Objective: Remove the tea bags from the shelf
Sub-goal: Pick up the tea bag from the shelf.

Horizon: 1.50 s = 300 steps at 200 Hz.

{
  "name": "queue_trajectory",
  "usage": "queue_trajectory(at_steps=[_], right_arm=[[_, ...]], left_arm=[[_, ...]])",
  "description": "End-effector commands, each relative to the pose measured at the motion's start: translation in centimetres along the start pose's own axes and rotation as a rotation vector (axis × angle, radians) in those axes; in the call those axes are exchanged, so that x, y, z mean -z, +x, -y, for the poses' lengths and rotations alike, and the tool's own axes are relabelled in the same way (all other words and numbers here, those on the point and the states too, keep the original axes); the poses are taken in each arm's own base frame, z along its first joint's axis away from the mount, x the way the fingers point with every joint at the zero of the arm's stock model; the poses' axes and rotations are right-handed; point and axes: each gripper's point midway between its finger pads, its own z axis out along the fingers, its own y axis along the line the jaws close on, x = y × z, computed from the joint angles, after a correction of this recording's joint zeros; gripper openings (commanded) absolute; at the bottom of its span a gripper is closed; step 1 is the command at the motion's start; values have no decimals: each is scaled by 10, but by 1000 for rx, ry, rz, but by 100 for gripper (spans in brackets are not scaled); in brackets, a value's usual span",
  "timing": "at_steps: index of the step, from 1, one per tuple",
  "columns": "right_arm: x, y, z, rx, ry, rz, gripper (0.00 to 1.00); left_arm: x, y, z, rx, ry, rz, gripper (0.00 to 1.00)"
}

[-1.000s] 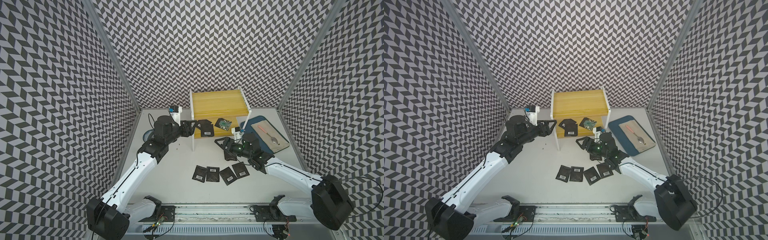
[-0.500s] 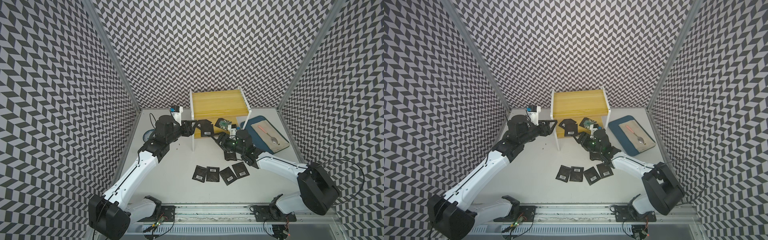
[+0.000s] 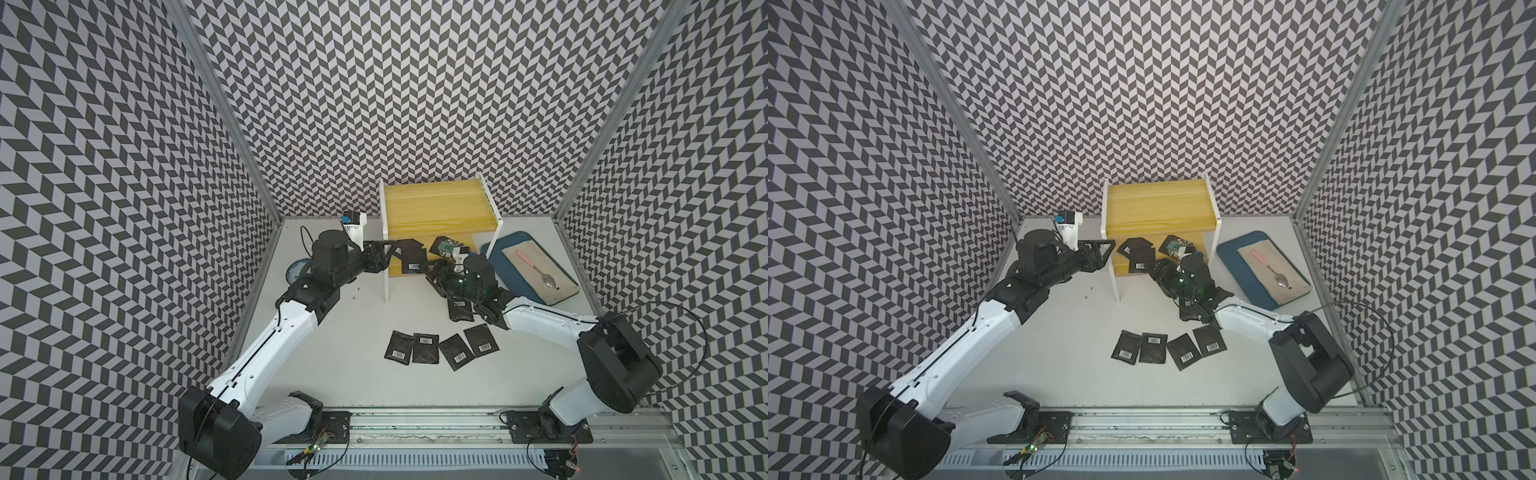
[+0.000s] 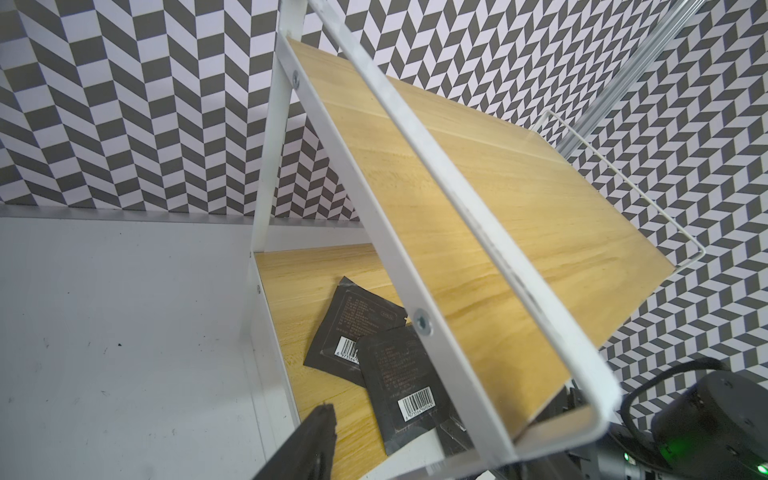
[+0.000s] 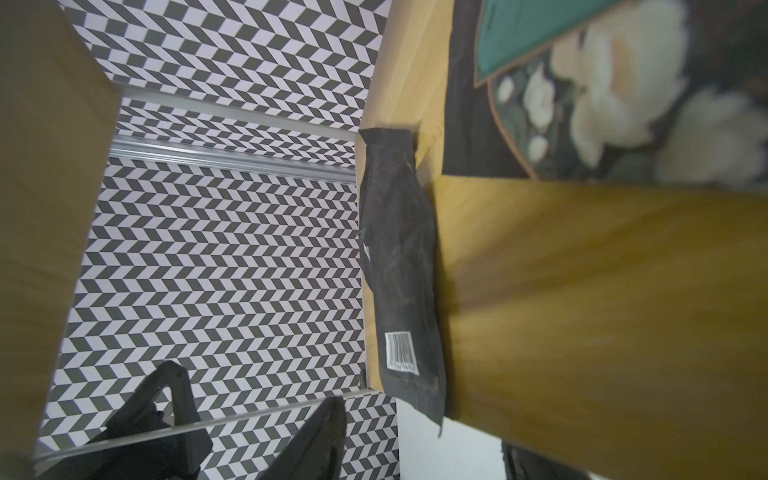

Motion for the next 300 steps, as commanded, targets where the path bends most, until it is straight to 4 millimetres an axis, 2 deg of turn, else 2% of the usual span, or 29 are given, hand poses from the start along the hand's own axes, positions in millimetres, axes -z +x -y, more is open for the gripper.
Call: queue_trajectory(at_steps=[1,30,75,136,179,246,300], right_arm=[[-9,-10,-12,-12,-28,40,61],[-16,-9,-2,-44,3,36,59],[-17,-11,13,-74,40,66,54],[-16,-7,27,-82,62,61,37],[-2,-6,27,-69,56,75,29],[9,-7,17,-45,33,87,1],[21,-3,15,-31,20,86,1]], left_arm=[[2,-8,0,-17,6,35,66],[3,-7,-1,-14,7,35,66],[2,-3,-2,-7,10,29,66],[3,-4,-6,-5,2,32,66],[3,-2,-8,-4,-1,31,66],[3,0,-10,3,-2,27,66],[3,2,-13,5,-3,28,66]])
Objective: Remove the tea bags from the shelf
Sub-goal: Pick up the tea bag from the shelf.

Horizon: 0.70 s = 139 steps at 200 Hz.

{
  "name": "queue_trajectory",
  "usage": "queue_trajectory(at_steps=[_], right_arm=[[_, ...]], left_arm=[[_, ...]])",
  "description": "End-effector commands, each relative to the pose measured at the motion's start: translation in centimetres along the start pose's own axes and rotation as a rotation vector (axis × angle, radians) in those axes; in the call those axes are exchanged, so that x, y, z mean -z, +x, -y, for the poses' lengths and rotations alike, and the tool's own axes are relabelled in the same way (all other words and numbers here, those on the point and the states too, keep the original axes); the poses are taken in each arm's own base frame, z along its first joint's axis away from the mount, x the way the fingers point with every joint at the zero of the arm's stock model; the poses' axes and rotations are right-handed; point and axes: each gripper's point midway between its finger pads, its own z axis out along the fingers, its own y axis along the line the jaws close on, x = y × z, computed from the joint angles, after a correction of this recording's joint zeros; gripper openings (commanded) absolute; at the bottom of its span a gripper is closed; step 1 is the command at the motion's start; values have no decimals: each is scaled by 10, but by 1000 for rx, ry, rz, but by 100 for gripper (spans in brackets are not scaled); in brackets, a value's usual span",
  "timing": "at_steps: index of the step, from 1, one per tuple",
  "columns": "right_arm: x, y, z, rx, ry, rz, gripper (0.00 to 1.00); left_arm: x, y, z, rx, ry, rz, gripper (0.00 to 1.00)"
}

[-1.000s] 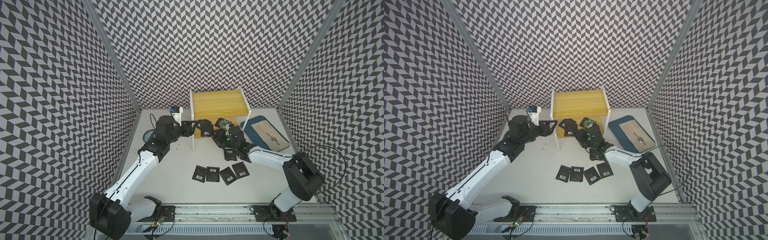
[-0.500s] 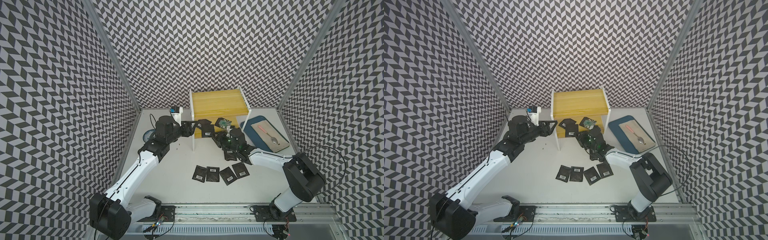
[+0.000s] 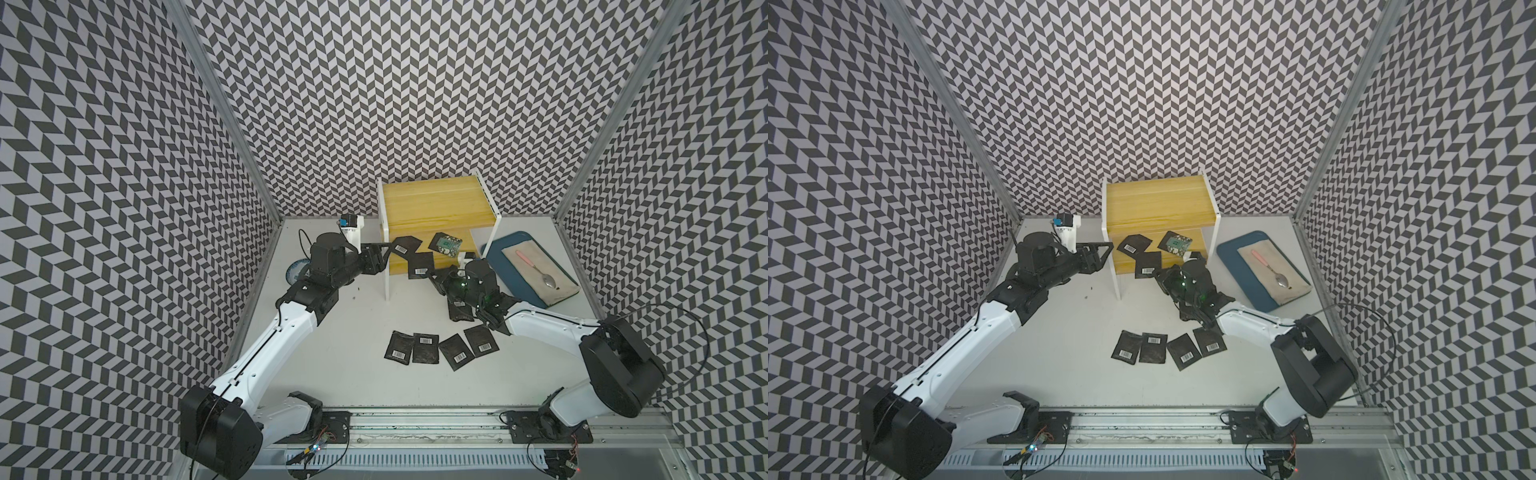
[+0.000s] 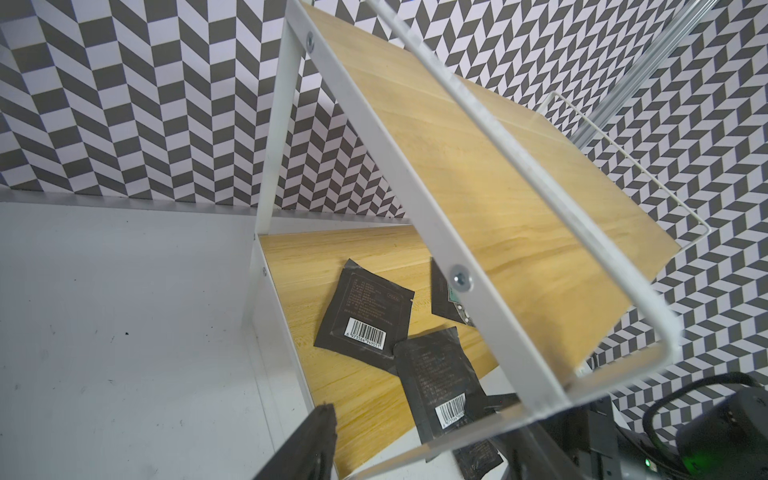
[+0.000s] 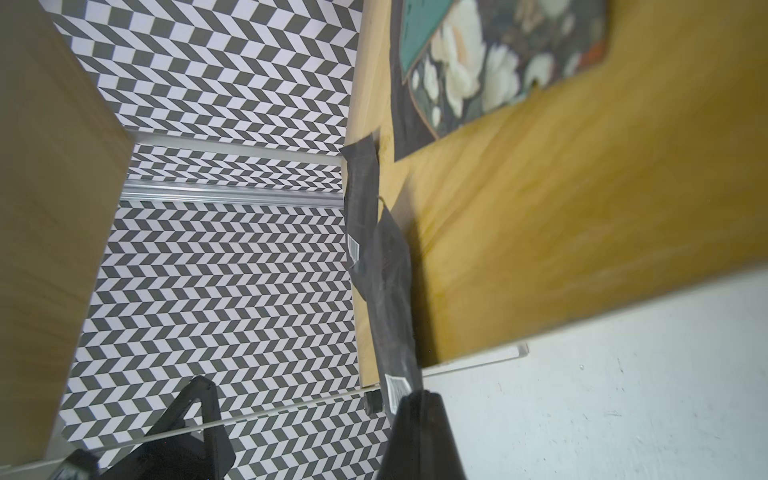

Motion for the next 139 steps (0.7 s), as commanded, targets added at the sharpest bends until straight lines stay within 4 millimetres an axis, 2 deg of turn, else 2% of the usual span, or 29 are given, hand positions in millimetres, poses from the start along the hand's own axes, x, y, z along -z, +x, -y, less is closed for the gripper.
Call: queue_trajectory(at_steps=[1,36,81,107,139], right_arm=[[10,0,1,26,1,11,1],[24,4,-6,65,-12,9,0],[52,8,-13,95,-40,12,0],[66,14,-11,103,-45,2,0],[82,23,1,90,-40,-11,0]], left_arm=[[6,-8,1,-9,8,37,66],[7,-8,1,-8,9,36,66],[13,-9,4,-8,16,43,66],[16,-8,5,-4,18,41,67],[25,-5,6,3,19,38,67]])
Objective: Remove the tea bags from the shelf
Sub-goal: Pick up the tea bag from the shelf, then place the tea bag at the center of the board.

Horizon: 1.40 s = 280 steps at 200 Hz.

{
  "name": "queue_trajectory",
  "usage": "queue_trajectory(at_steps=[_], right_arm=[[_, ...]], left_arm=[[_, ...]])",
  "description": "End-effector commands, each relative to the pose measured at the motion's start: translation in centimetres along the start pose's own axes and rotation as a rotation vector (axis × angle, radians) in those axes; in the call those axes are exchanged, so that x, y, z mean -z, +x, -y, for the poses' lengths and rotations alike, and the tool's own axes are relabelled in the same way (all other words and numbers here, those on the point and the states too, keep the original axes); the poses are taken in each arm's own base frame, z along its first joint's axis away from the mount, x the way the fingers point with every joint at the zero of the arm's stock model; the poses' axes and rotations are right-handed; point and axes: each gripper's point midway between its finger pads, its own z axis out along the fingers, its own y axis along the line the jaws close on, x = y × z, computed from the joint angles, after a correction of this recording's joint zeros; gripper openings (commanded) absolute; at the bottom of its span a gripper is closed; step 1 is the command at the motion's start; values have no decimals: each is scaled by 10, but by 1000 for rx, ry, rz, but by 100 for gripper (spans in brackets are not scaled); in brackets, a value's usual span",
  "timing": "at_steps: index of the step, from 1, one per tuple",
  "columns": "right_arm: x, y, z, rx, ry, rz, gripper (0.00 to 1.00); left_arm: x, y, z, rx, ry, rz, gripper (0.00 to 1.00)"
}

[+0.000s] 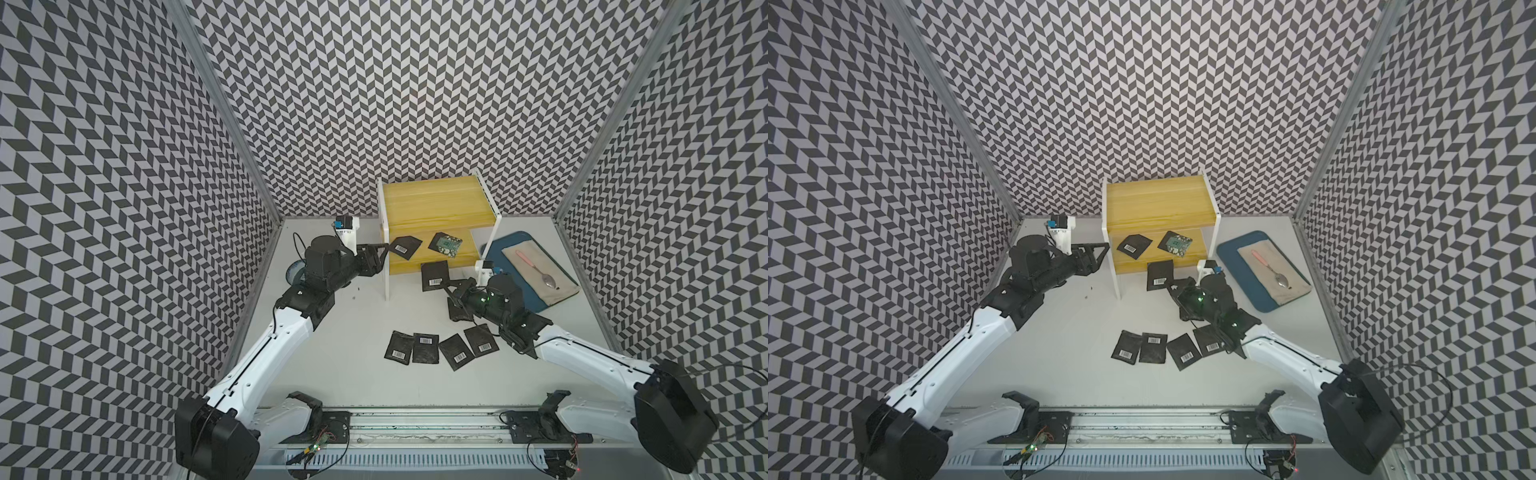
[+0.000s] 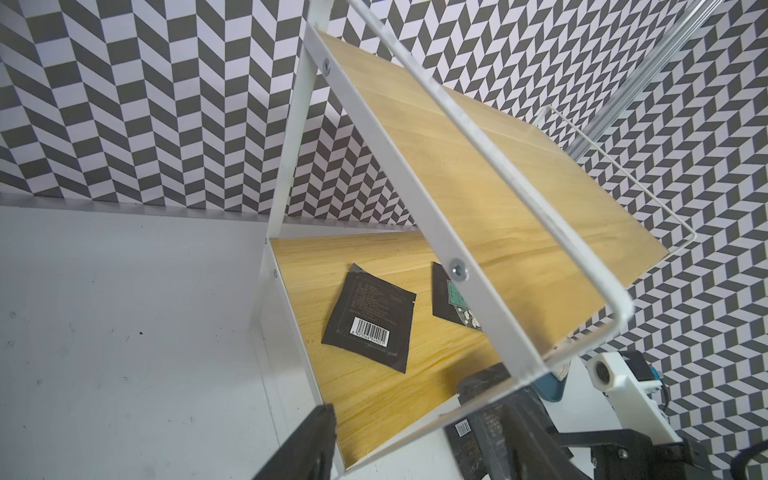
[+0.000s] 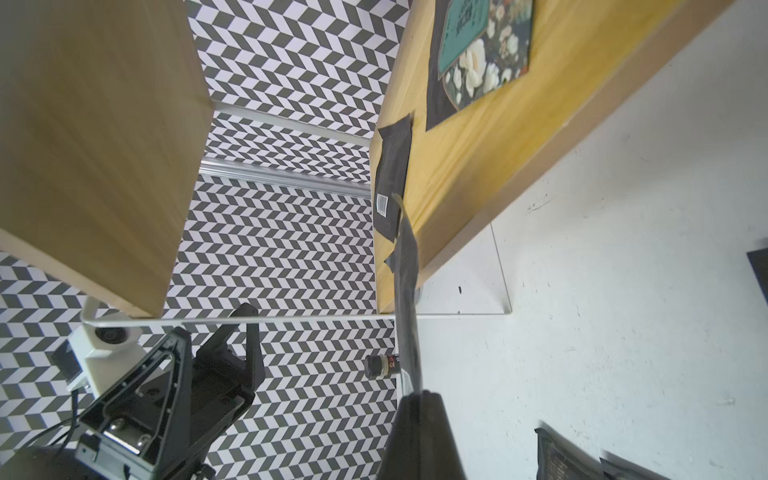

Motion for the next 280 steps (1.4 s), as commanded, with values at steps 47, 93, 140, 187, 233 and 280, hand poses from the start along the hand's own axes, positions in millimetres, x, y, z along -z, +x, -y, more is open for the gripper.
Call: queue_trajectory(at_steps=[47,93,140,187,233,280], right_arm=[[19,29,35,-17,33,-52,0],[11,42,64,-34,71,-82,0],[-5,49,77,-40,94,-106,0],[-18,53,85,-71,100,-123,0],[-25,49,94,-95,121,-91,0],[-39,51,106,-103,158,-94,0]], left_arm=[[19,13,-1,24,4,-6,67],[24,24,-6,34,-14,-17,67],[27,29,-12,41,-31,-25,67],[26,33,-14,50,-36,-34,67],[25,36,-17,54,-40,-37,67],[25,38,-19,58,-45,-40,67]])
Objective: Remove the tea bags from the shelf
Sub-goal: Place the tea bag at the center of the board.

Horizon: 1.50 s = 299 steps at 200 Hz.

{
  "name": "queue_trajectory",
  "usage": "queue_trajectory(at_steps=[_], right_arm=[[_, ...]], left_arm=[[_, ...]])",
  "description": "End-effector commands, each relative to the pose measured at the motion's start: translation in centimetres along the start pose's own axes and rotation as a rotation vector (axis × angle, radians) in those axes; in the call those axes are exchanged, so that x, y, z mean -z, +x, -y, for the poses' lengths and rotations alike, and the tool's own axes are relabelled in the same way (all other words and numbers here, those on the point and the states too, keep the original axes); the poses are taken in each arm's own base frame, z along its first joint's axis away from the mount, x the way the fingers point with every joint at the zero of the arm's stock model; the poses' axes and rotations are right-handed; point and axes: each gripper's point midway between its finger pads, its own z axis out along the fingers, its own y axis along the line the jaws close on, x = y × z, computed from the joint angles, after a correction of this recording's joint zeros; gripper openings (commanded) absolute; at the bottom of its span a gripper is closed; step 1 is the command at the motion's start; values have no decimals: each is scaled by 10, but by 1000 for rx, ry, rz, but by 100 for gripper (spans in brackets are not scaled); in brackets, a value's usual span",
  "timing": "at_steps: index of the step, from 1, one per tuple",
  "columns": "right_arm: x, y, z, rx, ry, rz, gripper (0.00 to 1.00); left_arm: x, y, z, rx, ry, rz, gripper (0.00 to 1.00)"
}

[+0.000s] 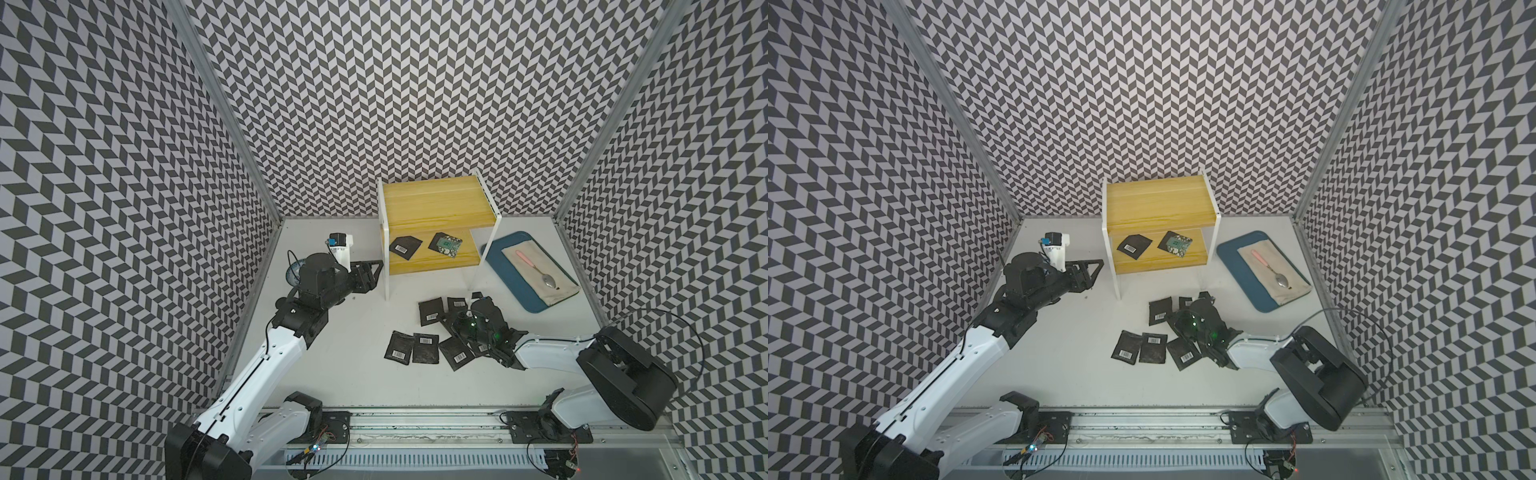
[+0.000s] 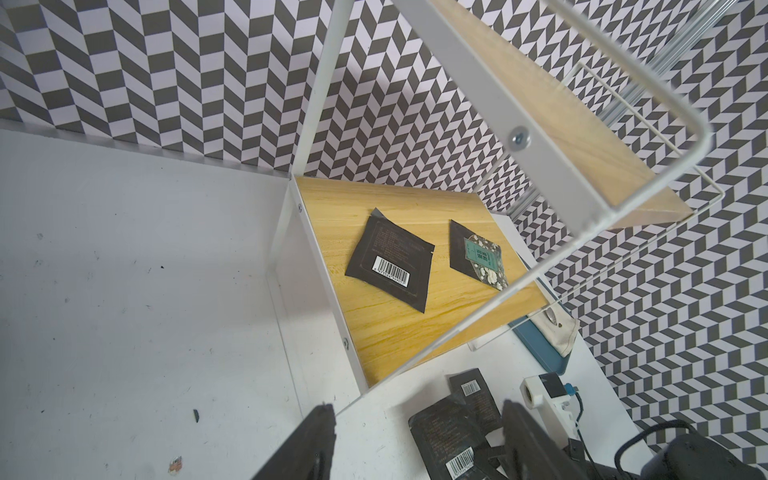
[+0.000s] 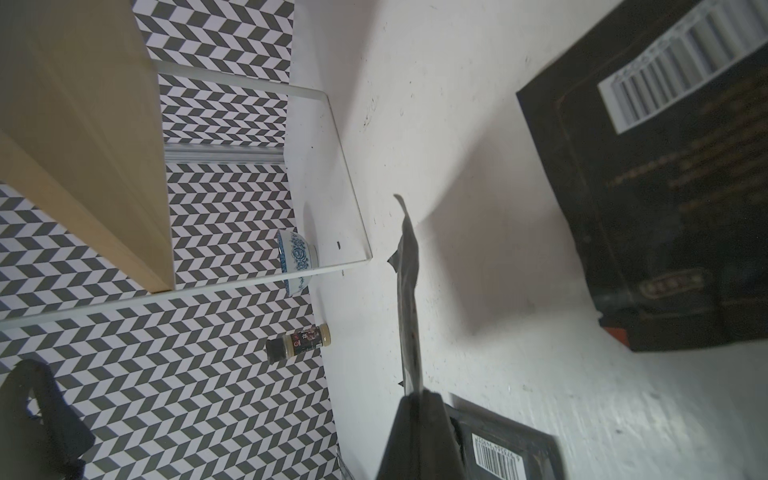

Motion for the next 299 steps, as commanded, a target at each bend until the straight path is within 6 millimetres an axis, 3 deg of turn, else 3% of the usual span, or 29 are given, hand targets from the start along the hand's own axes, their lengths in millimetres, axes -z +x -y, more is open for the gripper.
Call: queue_trajectory(at_steps=[1,123,171,238,299], right_arm=[[-8,-5,-14,1,-46,24,0],[-17,-6,7,-23,5,34,5],[-15,-3,8,-17,11,20,24],[5,-5,-3,12,-1,41,33],[26,-5,-15,30,-18,64,34]], left_arm=[[4,-1,-2,10,-8,9,67],[2,0,-7,12,-15,5,67],[2,-1,-8,13,-18,8,67],[2,-5,-9,13,-21,17,67],[4,-10,-11,13,-31,27,67]])
